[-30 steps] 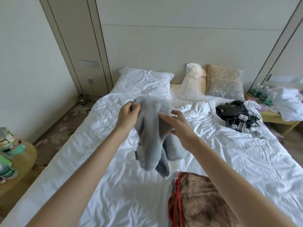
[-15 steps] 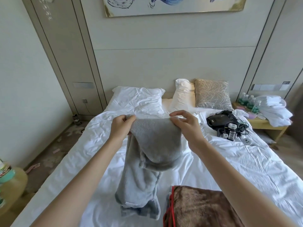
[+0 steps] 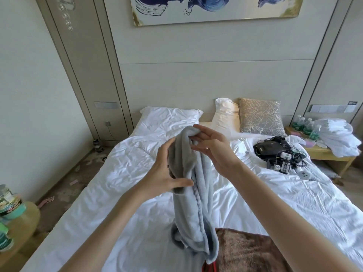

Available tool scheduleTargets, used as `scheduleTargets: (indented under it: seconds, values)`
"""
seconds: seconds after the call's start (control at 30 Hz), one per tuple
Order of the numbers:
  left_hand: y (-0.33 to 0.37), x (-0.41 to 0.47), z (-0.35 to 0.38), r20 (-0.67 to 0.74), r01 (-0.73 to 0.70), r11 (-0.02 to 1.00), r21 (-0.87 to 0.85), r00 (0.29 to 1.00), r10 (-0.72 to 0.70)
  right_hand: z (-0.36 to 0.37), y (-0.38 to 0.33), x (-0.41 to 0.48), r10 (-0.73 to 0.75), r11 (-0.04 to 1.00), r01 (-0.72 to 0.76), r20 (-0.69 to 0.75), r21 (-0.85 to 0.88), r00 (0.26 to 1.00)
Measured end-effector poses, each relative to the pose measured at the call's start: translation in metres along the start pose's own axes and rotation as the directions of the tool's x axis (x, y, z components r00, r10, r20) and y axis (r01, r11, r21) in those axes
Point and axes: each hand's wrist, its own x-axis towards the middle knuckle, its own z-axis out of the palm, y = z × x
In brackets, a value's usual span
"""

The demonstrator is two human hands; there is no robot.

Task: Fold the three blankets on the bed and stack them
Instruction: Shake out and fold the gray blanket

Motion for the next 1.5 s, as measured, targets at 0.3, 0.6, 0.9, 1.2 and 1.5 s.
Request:
scheduleTargets:
  seconds: [0.3,0.6,0.9,1.2,1.5]
  values:
    - [-0.008,0.008,0.008,-0.32,-0.09,0.956,0.28,0.93,0.181,0.008,-0.003,0.006,-0.006,0.999,0.007,-0.023,0.039,1.0]
    - [0.014,0.035,-0.021,-0.231,0.091,0.981,0.17,0.972,-0.05,0.01,0.039,-0.007,0.163,0.966,-0.144,0.072,-0.216,0.984]
    - [0.008,0.02,-0.035,-0.284,0.155,0.96,0.235,0.955,-0.085,0.024,0.098,0.007,-0.1,0.59,-0.132,-0.234,-0.797,0.967]
    - [0.0,-0.004,-0.091,-0.64,0.227,0.974,-0.02,0.745,-0.186,-0.039,0.16,-0.016,0.126,0.518,-0.434,-0.436,-0.738,0.891]
    - [-0.025,-0.007,-0.08,-0.494,0.355,0.935,0.016,0.816,-0.301,-0.005,0.098,0.007,0.045,0.771,-0.168,-0.212,-0.614,0.976]
